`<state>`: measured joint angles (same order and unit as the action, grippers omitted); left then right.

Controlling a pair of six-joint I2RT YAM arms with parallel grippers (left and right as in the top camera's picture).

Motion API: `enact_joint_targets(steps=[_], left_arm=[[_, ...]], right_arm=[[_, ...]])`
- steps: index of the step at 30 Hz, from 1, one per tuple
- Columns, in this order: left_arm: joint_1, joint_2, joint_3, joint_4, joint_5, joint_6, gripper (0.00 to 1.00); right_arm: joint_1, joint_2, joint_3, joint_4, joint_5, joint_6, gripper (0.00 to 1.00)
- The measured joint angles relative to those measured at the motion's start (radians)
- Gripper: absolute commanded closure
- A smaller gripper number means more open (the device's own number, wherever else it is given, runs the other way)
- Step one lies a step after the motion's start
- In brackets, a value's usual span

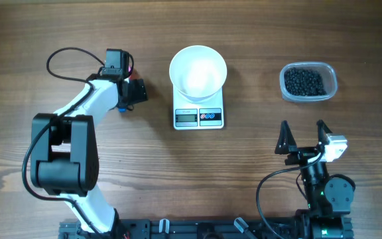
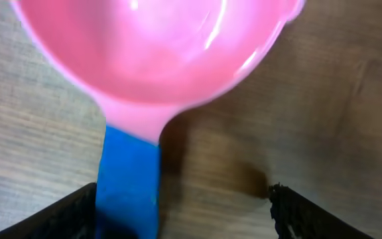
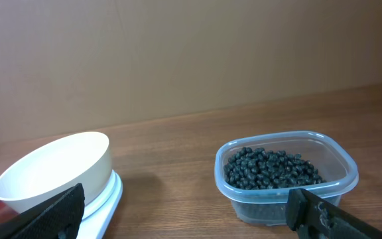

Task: Scoop item into bowl and weigh 150g on scale
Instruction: 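Lower the left gripper and close it on the blue scoop handle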

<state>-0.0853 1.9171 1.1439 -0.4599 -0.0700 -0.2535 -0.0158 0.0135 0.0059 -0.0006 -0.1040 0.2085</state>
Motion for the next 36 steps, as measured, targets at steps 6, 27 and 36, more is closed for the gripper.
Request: enact_joint_targets(steps=[6, 27, 36], left_arm=[[0.000, 0.000, -0.001, 0.019, 0.004, -0.016, 0.42], [0.000, 0.039, 0.002, 0.118, -0.072, -0.014, 0.47], [0.017, 0.049, 0.002, 0.167, -0.083, -0.014, 0.56]], right_arm=[[0.000, 0.000, 0.000, 0.000, 0.000, 0.000, 0.00], [0.000, 0.000, 0.000, 0.000, 0.000, 0.000, 0.00], [0.000, 0.000, 0.000, 0.000, 0.000, 0.000, 0.00]])
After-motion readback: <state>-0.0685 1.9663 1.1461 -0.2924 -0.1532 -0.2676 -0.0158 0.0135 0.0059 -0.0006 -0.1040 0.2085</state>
